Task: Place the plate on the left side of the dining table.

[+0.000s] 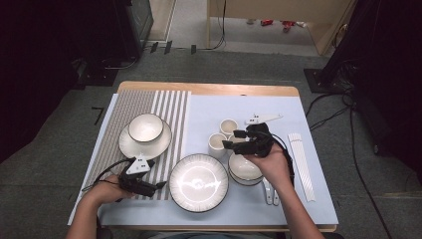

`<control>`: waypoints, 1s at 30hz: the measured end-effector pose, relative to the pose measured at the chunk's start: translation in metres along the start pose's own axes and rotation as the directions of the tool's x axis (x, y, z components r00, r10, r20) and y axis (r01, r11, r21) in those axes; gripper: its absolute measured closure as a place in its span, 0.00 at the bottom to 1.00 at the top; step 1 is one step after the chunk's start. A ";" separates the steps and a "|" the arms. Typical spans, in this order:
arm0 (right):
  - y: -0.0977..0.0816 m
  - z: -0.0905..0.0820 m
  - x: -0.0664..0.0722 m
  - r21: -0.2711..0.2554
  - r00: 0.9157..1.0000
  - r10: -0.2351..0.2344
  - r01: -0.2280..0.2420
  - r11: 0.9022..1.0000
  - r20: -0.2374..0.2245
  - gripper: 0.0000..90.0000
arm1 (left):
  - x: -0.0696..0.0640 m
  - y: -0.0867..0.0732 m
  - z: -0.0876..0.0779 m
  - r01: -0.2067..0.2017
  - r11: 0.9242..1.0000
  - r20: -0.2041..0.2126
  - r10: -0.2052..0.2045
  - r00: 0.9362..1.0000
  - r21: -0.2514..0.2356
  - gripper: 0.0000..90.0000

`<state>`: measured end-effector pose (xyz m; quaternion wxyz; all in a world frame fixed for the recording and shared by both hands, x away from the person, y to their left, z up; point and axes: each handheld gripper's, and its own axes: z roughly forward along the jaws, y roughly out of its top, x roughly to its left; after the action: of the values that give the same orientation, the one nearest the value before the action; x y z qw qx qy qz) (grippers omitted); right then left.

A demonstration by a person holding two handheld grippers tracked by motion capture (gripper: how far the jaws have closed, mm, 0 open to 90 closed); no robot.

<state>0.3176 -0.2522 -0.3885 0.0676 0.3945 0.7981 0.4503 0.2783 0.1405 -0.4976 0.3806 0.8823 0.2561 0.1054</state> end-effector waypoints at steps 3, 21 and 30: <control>-0.002 -0.004 -0.002 -0.017 1.000 -0.004 0.004 1.000 -0.005 0.41 | 0.000 0.000 0.000 0.000 1.000 0.001 0.000 1.000 0.000 0.17; -0.015 -0.025 -0.012 -0.047 1.000 0.001 0.000 0.999 0.024 0.41 | 0.000 0.000 0.000 0.001 1.000 0.000 -0.001 1.000 0.000 0.17; -0.019 -0.031 -0.016 -0.047 0.999 0.002 0.000 0.999 0.039 0.41 | 0.000 0.000 0.000 0.001 1.000 0.000 -0.001 1.000 0.000 0.17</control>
<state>0.3035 -0.2893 -0.3890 0.0924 0.4019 0.7856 0.4613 0.2784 0.1405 -0.4977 0.3809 0.8821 0.2565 0.1051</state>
